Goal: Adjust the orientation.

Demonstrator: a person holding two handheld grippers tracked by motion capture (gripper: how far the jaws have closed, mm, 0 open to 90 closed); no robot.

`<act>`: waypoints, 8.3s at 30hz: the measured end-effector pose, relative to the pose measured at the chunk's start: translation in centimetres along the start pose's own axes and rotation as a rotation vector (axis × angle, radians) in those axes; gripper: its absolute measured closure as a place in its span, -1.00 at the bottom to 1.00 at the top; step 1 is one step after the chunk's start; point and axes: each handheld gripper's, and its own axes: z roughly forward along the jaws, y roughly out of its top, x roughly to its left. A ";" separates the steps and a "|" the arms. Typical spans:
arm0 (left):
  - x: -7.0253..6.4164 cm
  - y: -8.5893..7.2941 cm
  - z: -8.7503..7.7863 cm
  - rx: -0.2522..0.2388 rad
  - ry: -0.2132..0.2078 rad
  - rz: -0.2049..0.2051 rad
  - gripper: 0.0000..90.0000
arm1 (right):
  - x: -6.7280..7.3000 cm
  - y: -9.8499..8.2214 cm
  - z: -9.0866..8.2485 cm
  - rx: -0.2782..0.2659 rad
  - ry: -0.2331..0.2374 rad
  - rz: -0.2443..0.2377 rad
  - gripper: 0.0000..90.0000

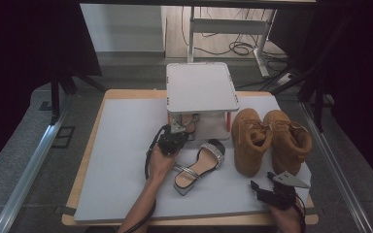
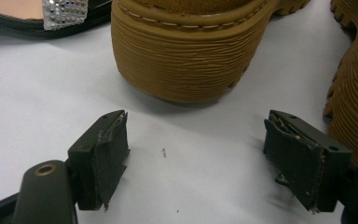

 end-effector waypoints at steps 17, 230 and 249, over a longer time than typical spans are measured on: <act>1.0 0.3 1.0 -0.005 0.020 -0.028 0.99 | 0.0 0.0 0.0 0.000 0.000 0.001 -0.52; 0.3 -6.7 -9.2 0.026 0.005 -0.133 -0.70 | 0.0 0.0 0.0 0.002 0.001 0.001 -0.52; -2.5 -9.7 -12.3 -0.013 -0.094 -0.114 -0.71 | 0.0 0.0 0.0 0.002 0.000 0.002 -0.52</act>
